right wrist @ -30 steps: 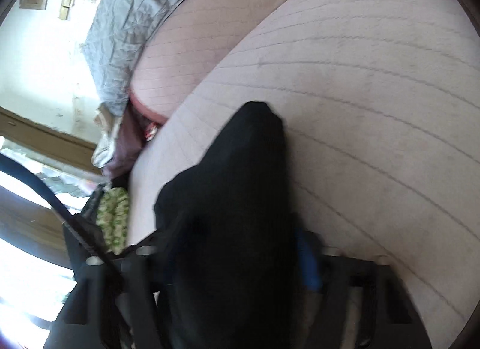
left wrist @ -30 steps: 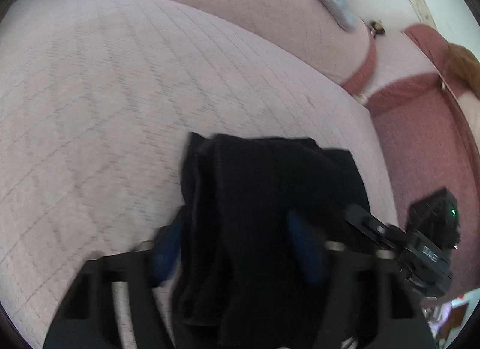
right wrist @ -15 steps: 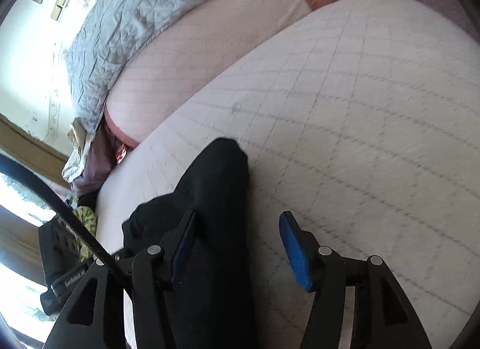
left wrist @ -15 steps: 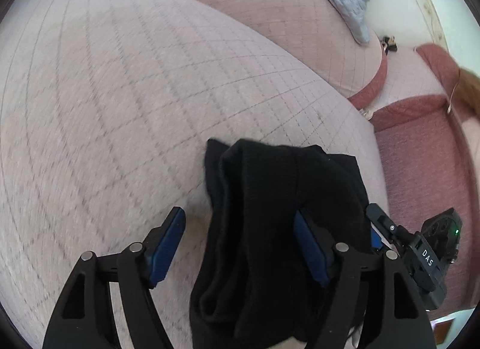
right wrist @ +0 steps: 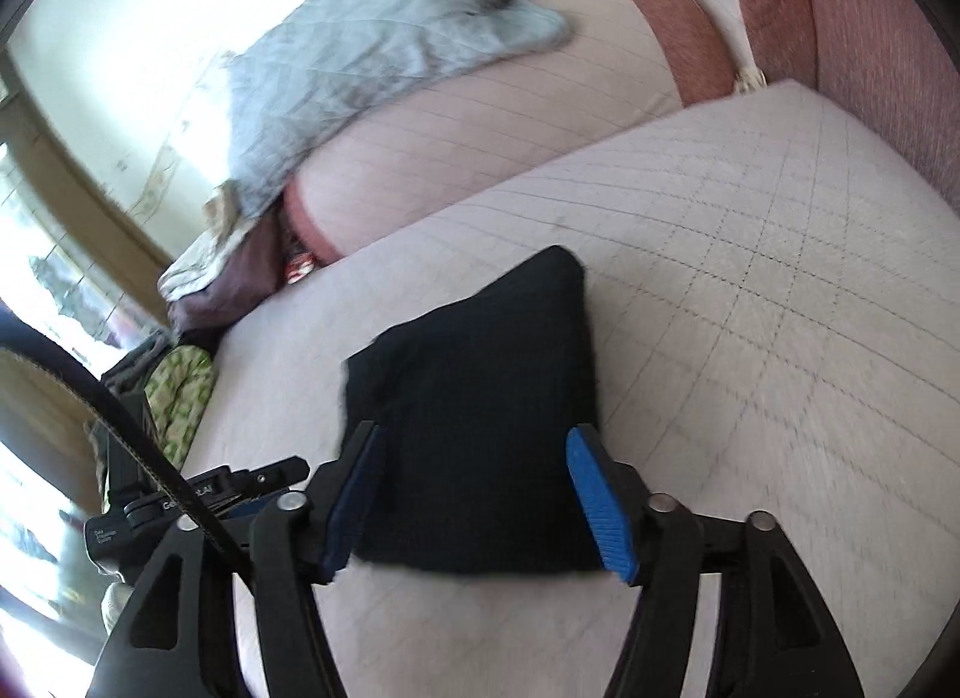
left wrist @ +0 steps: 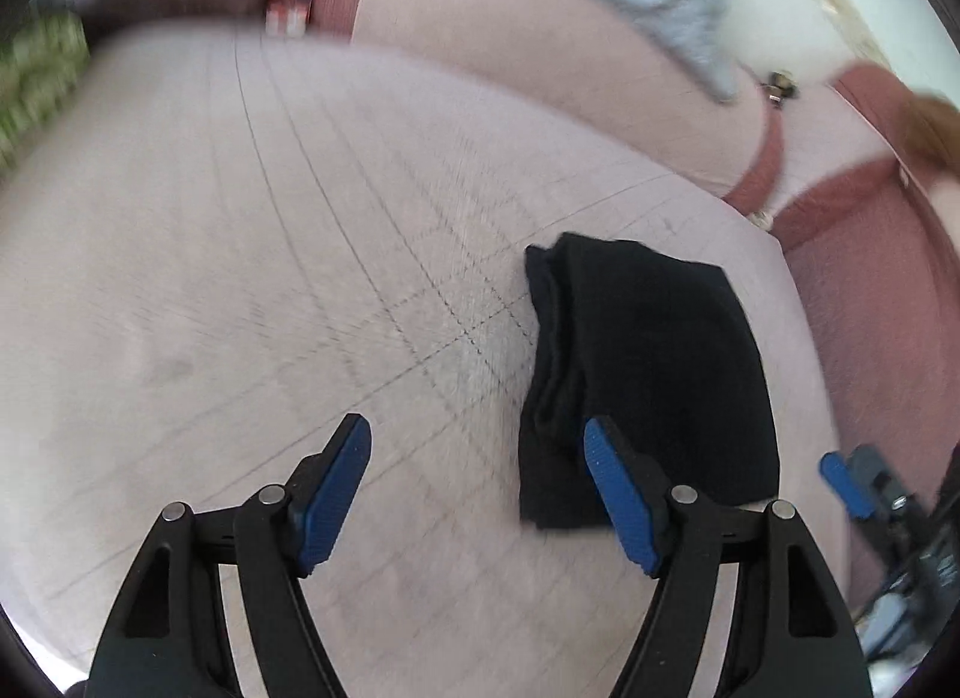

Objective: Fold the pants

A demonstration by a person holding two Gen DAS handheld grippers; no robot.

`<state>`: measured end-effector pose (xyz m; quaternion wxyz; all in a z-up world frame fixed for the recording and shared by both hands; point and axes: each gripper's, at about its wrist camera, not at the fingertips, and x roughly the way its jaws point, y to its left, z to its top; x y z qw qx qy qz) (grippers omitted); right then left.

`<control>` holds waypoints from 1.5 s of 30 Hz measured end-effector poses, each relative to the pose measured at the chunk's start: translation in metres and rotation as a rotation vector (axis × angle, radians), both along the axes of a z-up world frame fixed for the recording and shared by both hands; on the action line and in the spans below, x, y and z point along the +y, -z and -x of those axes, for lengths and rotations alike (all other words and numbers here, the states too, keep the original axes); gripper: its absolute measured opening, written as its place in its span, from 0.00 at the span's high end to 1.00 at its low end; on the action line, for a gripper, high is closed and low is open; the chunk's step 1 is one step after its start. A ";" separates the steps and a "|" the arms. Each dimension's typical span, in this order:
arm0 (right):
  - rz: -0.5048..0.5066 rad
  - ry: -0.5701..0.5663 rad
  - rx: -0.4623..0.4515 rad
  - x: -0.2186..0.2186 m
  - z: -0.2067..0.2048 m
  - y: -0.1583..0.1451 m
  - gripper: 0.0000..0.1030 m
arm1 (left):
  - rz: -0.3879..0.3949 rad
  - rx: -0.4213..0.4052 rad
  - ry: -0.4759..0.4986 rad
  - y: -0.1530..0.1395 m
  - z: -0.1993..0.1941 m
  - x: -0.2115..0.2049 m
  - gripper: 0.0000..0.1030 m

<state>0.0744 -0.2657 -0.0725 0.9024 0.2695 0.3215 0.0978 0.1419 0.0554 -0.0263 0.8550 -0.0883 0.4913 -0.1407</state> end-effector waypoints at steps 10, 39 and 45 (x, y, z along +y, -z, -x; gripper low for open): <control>0.097 0.000 0.077 0.033 0.089 0.041 0.18 | -0.211 -0.298 -0.065 -0.035 0.117 -0.021 0.22; 0.201 0.019 0.127 0.040 0.084 0.062 0.18 | -0.337 -0.257 -0.027 -0.014 0.147 -0.056 0.15; 0.206 0.025 0.128 0.040 0.084 0.063 0.17 | -0.337 -0.259 -0.030 -0.014 0.148 -0.054 0.15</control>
